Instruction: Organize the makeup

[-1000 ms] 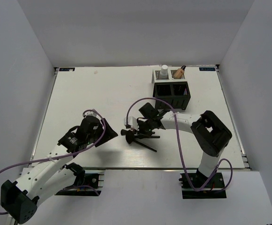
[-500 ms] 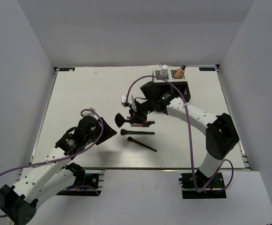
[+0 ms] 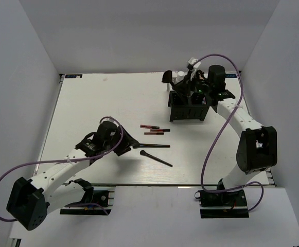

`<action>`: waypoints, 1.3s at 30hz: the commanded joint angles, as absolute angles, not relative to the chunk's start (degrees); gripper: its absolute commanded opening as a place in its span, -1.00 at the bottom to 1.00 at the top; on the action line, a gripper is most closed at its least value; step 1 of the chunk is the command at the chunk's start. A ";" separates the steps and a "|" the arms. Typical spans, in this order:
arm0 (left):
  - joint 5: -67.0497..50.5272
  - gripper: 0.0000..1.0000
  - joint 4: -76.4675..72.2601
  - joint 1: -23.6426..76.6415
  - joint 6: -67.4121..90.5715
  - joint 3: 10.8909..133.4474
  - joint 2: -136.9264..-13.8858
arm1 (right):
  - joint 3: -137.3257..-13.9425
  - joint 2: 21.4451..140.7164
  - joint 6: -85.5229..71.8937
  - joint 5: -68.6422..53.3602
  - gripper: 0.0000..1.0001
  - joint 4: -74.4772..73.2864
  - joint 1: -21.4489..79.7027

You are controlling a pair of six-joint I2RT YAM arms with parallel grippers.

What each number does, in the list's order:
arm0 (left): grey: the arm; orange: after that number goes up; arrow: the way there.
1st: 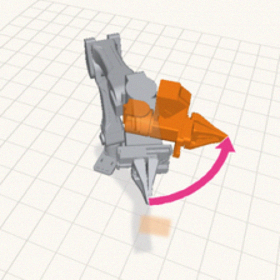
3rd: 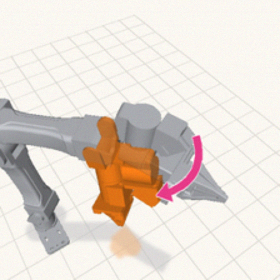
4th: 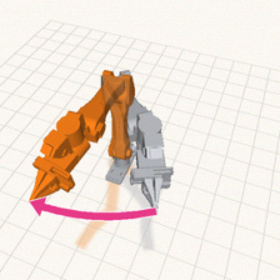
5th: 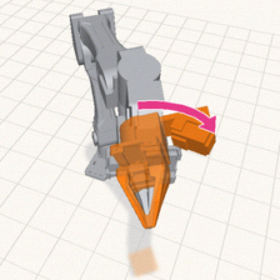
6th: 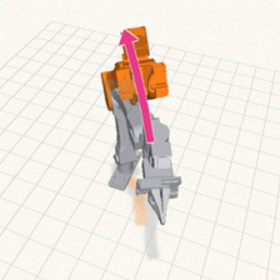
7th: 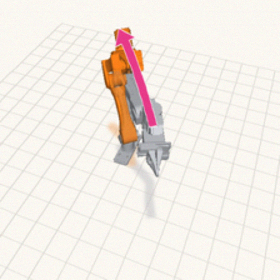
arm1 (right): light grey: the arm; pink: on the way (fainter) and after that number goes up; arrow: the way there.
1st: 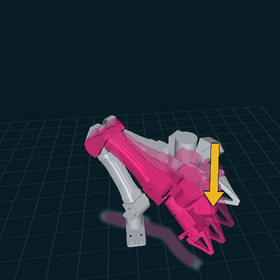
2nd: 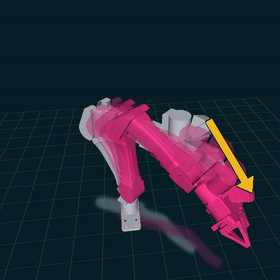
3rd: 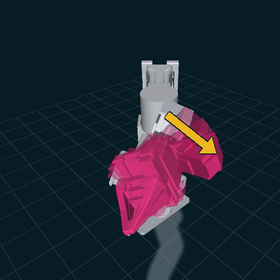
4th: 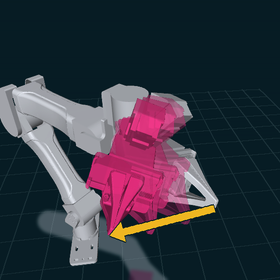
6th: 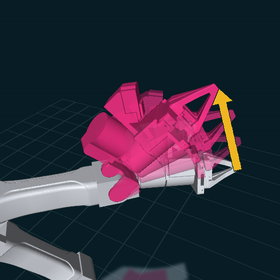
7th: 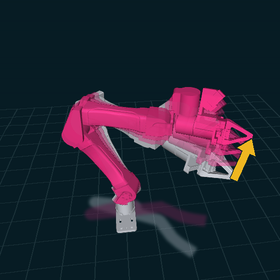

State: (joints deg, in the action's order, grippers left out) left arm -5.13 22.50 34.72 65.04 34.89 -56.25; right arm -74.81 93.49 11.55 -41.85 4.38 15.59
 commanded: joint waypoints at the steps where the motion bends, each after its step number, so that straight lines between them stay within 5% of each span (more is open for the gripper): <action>1: -8.79 0.28 19.07 35.07 66.89 35.77 -58.96 | -72.60 92.81 4.32 -46.14 -1.00 25.02 13.98; 10: -10.28 0.28 19.07 35.07 70.40 35.16 -60.38 | -70.05 100.53 -4.83 -50.98 -1.00 45.07 11.08; 20: -8.18 0.28 21.00 35.07 71.28 37.08 -61.08 | -68.47 105.20 -2.99 -50.01 -1.00 46.06 9.41; 29: -3.71 0.33 20.48 34.28 61.11 48.57 -72.67 | -66.62 105.29 -2.46 -52.20 -0.17 45.44 8.17; 39: 1.40 0.32 25.05 32.43 47.03 74.32 -96.49 | -66.18 101.53 -3.34 -55.45 -0.12 45.00 6.68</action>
